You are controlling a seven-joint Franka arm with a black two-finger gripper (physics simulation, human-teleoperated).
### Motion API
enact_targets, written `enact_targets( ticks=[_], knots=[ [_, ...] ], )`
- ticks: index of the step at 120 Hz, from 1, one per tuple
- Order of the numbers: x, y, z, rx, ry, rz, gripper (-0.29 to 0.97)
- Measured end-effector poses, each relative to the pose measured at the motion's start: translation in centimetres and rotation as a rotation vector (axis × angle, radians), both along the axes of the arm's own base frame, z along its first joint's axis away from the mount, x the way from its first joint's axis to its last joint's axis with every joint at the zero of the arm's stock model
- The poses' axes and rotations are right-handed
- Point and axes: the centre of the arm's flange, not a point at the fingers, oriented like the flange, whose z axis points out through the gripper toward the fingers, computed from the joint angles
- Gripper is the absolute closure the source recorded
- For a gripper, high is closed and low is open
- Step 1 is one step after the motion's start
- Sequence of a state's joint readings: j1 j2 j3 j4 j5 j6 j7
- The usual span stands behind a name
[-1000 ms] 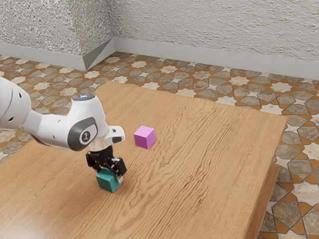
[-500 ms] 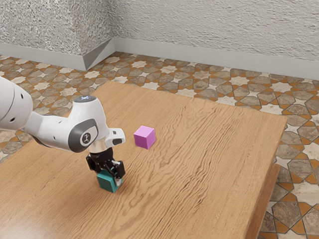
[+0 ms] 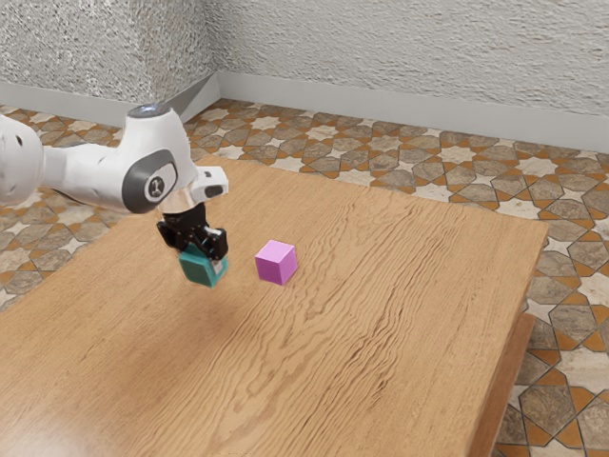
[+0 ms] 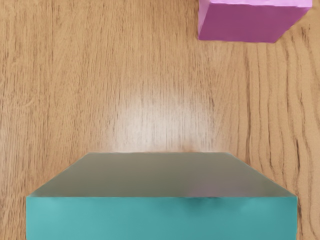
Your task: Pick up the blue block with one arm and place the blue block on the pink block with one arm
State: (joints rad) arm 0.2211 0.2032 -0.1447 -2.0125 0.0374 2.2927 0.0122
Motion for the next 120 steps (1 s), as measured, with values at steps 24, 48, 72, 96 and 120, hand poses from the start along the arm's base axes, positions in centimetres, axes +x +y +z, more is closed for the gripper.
enact_targets(
  ticks=[24, 48, 72, 96, 120],
  knots=[
    [2.6, 0.2, -0.3, 0.001, 0.061, -0.025, 0.3],
    [5.8, 0.3, 0.0, -0.027, 0.075, -0.025, 0.3],
    [8.0, -2.0, -0.6, -0.057, 0.101, -0.066, 0.3],
    [10.0, -1.7, -0.8, -0.067, 0.105, -0.068, 0.29],
    [11.5, -2.3, -1.5, -0.075, 0.119, -0.074, 0.29]
  ],
)
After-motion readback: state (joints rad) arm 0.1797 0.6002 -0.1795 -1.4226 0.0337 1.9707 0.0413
